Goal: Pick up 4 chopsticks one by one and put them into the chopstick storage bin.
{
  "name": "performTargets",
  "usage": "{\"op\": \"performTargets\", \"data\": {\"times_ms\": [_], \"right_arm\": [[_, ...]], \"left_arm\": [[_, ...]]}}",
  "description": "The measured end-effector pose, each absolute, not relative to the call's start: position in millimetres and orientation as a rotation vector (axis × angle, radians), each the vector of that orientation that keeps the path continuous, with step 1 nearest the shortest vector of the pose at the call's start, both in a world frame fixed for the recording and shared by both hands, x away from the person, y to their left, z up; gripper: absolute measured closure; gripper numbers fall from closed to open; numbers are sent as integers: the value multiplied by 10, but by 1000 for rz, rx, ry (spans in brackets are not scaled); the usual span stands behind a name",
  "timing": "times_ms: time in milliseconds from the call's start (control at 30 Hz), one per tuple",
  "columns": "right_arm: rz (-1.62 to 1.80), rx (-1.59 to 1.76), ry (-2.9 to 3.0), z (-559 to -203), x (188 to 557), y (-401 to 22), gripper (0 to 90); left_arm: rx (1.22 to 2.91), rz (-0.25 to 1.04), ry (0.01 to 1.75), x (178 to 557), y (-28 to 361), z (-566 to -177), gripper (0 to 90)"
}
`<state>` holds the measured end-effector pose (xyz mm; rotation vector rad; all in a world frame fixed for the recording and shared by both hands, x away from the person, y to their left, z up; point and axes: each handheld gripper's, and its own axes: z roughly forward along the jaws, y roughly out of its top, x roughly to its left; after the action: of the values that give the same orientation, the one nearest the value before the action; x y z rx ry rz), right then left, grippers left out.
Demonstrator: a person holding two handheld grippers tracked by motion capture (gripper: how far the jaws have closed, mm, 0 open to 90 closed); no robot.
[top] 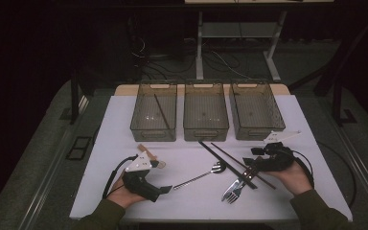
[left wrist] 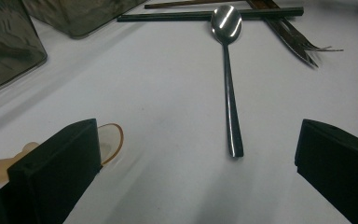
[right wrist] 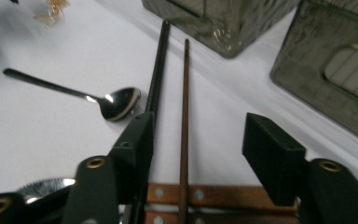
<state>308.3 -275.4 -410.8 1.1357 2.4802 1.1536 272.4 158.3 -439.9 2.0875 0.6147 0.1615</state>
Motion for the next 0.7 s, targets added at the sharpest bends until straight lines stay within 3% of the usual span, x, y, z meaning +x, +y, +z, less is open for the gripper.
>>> {"op": "performTargets", "data": {"times_ms": [400, 700], "right_arm": [[1067, 1127, 2563, -4235, 3076, -2708, 694], [1011, 1117, 2596, -4281, 3080, -2641, 769]], "left_arm": [[2096, 160, 610, 2727, 1576, -4405, 0], [2097, 158, 612, 2725, 1570, -4408, 0]]}}
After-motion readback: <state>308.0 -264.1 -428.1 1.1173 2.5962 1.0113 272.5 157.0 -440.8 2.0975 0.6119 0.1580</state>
